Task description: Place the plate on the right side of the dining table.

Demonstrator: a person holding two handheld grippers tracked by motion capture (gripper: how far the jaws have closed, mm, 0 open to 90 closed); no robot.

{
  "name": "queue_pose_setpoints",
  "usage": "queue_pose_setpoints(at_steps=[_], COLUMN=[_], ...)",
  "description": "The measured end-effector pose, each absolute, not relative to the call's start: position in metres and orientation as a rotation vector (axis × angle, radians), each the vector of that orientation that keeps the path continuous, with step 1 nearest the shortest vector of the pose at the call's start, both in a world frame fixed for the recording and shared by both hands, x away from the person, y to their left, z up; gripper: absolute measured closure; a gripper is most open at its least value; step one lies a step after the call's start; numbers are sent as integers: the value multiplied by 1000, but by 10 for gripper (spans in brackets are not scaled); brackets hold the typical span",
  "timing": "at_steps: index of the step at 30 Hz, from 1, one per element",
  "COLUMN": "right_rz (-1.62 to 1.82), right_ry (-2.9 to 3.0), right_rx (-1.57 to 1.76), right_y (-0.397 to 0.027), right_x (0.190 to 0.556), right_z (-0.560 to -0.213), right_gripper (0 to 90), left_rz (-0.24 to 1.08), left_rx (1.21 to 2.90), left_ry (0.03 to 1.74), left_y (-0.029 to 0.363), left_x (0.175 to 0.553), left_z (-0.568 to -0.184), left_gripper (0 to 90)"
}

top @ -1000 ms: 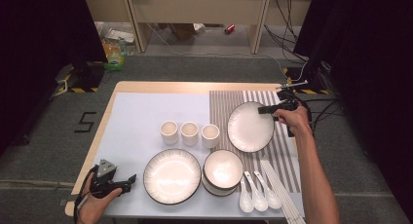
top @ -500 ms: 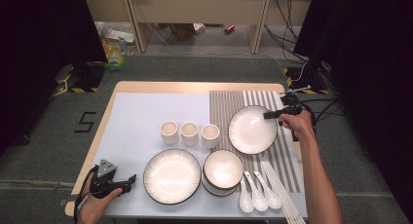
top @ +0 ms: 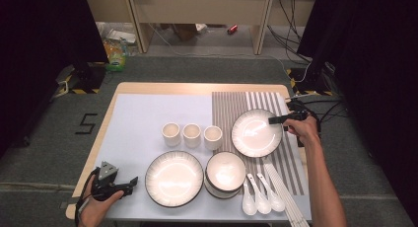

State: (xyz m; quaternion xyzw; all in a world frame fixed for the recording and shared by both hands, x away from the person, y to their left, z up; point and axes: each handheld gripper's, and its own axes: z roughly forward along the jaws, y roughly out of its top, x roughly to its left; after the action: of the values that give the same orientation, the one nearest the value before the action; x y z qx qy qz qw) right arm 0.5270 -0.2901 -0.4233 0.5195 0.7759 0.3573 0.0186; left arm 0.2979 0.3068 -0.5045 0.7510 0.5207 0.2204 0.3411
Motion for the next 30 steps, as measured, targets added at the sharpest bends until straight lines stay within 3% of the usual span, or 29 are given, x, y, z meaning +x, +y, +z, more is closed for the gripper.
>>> queue_pose_setpoints(at_steps=[30], right_rz=[1064], right_ry=[2417], right_rx=[1670], right_y=[-304], right_x=[518], right_z=[-447], right_gripper=[725], left_rz=[579], left_rx=[1962], left_ry=[1356], left_y=[307], left_x=[298], left_z=[-504], left_gripper=[142])
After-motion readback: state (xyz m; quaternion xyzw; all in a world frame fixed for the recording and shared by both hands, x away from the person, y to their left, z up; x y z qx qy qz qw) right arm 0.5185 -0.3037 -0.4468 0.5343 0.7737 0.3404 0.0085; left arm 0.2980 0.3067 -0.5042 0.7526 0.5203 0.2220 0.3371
